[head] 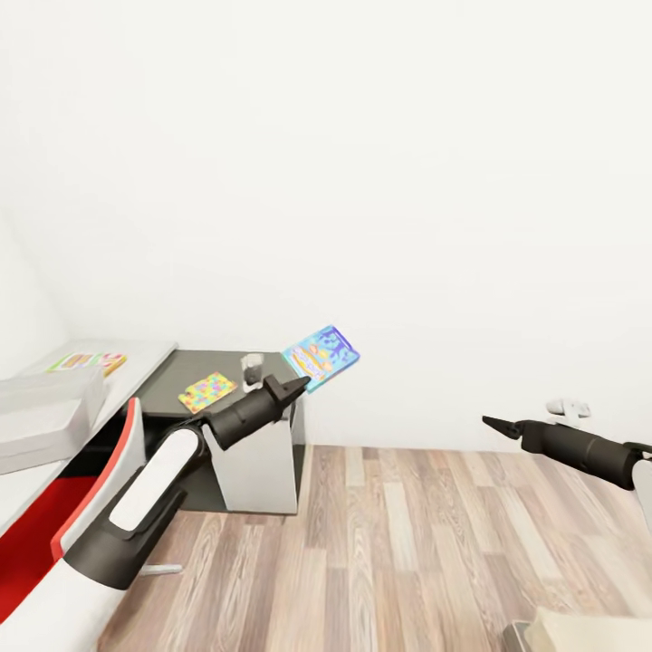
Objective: Put all the toys in the child's room - the three board games (two on the bed and one on the table), the two jigsaw puzzles on the table, and the tennis ball on the table - inside the toy box on the table in the child's room.
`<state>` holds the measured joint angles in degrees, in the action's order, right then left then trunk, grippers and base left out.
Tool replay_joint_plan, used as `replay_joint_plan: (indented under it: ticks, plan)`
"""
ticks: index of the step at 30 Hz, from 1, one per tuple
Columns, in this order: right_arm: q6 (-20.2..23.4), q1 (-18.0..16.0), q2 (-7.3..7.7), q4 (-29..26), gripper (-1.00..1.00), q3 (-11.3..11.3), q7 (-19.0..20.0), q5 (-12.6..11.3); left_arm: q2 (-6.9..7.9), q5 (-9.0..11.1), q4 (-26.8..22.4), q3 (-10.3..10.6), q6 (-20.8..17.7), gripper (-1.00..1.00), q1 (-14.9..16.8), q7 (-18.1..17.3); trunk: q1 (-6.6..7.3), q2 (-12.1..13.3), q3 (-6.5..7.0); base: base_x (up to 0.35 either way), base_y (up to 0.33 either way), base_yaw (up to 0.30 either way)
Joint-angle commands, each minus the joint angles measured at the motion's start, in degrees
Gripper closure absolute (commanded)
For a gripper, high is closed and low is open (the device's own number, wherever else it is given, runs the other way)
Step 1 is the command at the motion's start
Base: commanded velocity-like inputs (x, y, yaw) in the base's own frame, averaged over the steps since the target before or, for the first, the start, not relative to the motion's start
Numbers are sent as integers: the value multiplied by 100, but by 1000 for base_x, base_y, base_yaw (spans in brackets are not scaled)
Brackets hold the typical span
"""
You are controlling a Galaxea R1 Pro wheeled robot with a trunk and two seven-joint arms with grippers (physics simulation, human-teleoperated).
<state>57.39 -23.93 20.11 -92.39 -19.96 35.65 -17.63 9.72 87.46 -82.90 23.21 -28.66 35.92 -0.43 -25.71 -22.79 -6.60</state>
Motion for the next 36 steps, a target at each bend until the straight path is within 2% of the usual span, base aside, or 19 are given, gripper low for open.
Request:
replay_joint_plan:
  ticks: [1,5,11,24,36]
  plan:
    - [30,-7,-5,0,-100,-8,37,22,19,119,-20,2,-10,100,5,145,-7,-12,-12,332,-181,88]
    - [33,-5,-22,1,-100,-5,34,20,58,393,-95,-9,-14,100,4,690,-7,-12,-12,332,-181,162]
    - [34,12,-35,1,-100,-1,37,16,82,577,-152,-19,-39,100,3,1095,-7,-12,-12,316,-190,227]
    - [35,36,-48,1,-100,35,34,16,92,714,-173,-335,-489,100,-6,1317,-7,-12,-12,263,-191,239]
    - [35,37,-51,0,-100,25,31,21,97,714,-177,-358,-524,100,-9,1309,-7,-12,8,315,-12,231]
